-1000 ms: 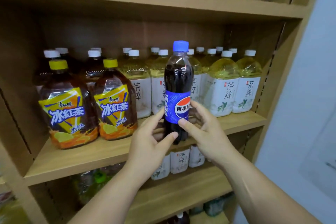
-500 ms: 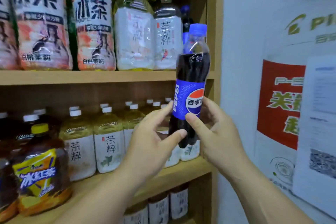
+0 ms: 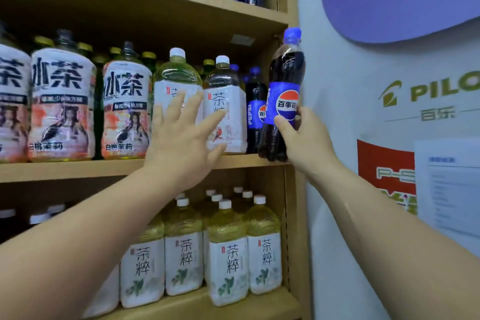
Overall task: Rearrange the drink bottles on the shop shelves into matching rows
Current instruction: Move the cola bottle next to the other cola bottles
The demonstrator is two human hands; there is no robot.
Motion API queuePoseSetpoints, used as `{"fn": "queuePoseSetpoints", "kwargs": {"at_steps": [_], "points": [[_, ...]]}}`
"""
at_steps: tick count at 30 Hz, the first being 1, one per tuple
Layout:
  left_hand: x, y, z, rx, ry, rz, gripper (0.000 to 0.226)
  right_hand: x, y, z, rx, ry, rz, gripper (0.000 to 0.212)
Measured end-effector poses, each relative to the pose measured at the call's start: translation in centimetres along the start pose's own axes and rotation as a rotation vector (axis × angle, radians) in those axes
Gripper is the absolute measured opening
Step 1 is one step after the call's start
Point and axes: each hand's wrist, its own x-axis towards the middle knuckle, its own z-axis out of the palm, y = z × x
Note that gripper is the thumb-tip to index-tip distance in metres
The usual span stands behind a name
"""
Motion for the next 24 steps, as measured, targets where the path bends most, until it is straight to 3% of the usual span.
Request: {"fn": "queuePoseSetpoints", "kwargs": {"at_steps": [8, 24], "points": [[0.8, -1.8, 3.5, 0.193, -0.048, 0.07, 0.066, 4.3, 1.2, 3.5, -0.255, -0.054, 0.031, 0.046], [0.7, -1.9, 4.9, 0.299, 0.064, 0.117, 0.074, 4.5, 3.9, 6.3, -0.358, 0.02, -0.113, 0.068]]}}
